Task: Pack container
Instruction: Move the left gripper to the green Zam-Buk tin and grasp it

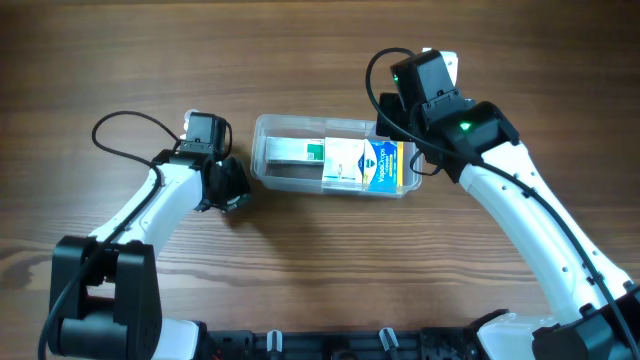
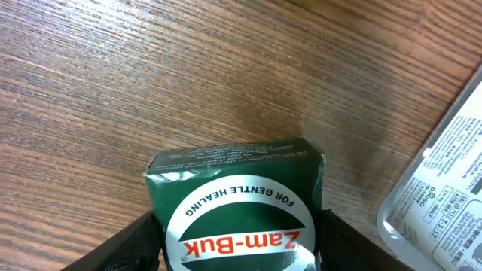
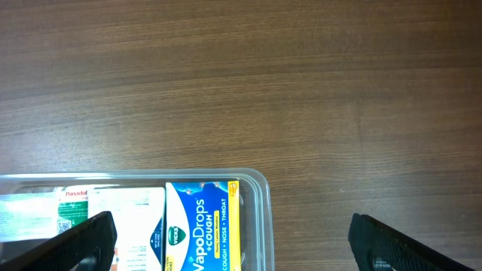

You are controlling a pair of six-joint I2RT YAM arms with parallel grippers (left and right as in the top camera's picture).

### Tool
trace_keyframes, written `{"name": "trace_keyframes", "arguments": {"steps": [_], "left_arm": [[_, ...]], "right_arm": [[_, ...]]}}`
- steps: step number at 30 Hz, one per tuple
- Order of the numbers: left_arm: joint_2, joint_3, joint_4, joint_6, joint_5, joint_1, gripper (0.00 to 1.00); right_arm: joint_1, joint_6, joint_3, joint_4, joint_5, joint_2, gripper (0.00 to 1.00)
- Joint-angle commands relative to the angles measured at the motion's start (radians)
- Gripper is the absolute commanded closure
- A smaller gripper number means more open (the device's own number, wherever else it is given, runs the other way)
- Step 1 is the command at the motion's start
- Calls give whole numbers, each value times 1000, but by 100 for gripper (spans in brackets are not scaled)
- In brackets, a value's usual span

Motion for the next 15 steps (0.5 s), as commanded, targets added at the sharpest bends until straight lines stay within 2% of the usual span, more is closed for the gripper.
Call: {"name": "trace_keyframes", "arguments": {"steps": [1, 2, 4, 9, 13, 15], "left_arm": [[23, -12, -24, 17, -17, 5, 25], [23, -12, -24, 18, -18, 5, 18], [24, -12, -25, 17, -18, 5, 14], [38, -13, -8, 17, -22, 5, 13], [42, -13, -6, 17, -21, 5, 23], [42, -13, -7, 17, -21, 5, 32]], "right_arm": [[2, 1, 4, 5, 17, 8, 0], [2, 1, 4, 5, 17, 8, 0], [2, 2, 4, 5, 17, 8, 0], [1, 1, 4, 5, 17, 8, 0], [1, 2, 4, 5, 17, 8, 0], [1, 2, 4, 8, 17, 8, 0]]}}
